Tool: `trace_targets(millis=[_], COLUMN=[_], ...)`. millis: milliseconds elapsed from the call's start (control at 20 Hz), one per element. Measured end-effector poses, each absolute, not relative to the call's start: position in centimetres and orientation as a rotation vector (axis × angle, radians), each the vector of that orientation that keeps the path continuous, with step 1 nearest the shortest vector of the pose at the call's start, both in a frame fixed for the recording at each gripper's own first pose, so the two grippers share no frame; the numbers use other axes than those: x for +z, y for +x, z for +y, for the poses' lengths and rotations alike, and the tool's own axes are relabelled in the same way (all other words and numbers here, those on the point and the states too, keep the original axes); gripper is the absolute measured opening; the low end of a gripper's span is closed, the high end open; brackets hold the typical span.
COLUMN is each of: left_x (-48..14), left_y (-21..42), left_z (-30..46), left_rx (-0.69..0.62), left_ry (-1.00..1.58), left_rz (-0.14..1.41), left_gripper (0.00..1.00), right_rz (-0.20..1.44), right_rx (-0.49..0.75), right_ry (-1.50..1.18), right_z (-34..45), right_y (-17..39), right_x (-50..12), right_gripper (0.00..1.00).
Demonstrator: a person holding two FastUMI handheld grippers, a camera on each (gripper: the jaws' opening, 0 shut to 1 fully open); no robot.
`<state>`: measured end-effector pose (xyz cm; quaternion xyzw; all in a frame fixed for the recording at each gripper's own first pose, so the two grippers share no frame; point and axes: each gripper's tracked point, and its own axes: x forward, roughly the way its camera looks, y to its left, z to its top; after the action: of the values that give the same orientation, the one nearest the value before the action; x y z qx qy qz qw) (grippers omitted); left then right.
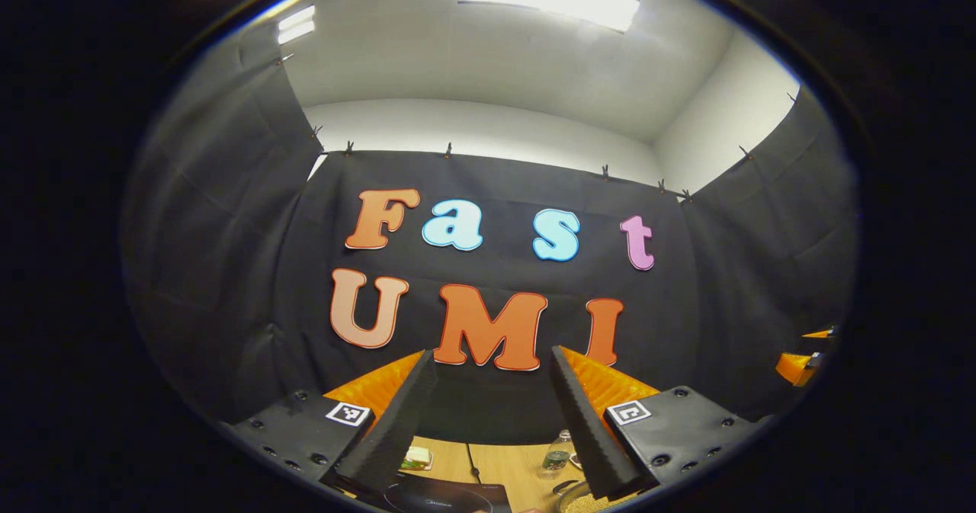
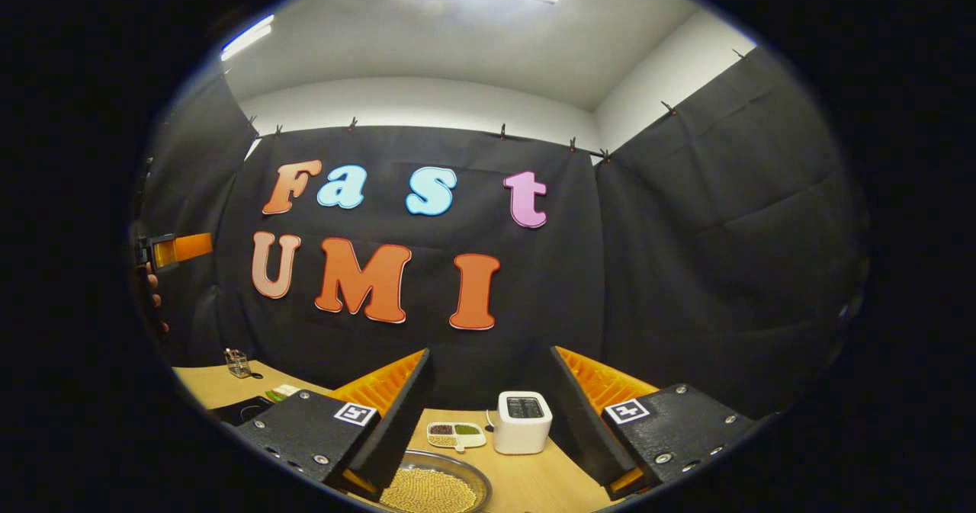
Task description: First push the handle of the pot to place it horizontally, then grasp the pot with both hands and set it on the induction cooktop.
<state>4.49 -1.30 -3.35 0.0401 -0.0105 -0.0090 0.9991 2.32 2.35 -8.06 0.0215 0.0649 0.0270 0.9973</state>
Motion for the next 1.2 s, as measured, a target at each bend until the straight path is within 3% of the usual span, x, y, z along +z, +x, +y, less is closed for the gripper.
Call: trace_targets(millis=[150,350,650,900,1000,1200], left_x=[-3.5,-3.5,-4.0,-4.6,-5.0,-5.5], left_y=[4.5,4.3,4.6,4.8,4.9,5.2], left_z=[-1.6,-0.8,-0.3,0.0,0.1,0.1], left_rx=[-0.018,0.005,0.018,0.021,0.024,0.026], left_ry=[0.085,0.103,0.106,0.102,0.105,0.103], left_rz=[-0.035,-0.054,-0.059,-0.055,-0.052,-0.045], left_gripper=[0.96,0.97,0.97,0.97,0.97,0.97], right_rz=[0.187,0.287,0.481,0.696,0.746,0.824], right_rx=[0.08,0.079,0.115,0.146,0.142,0.164], right_ry=[0.066,0.077,0.087,0.148,0.153,0.188], right_z=[2.8,3.1,4.5,6.1,6.2,7.3], right_y=[1.8,1.2,-1.1,-4.8,-5.7,-7.6], right_x=[-10.0,-13.6,-19.9,-26.5,-28.0,-30.5], right_gripper=[0.93,0.84,0.57,0.2,0.1,0.06])
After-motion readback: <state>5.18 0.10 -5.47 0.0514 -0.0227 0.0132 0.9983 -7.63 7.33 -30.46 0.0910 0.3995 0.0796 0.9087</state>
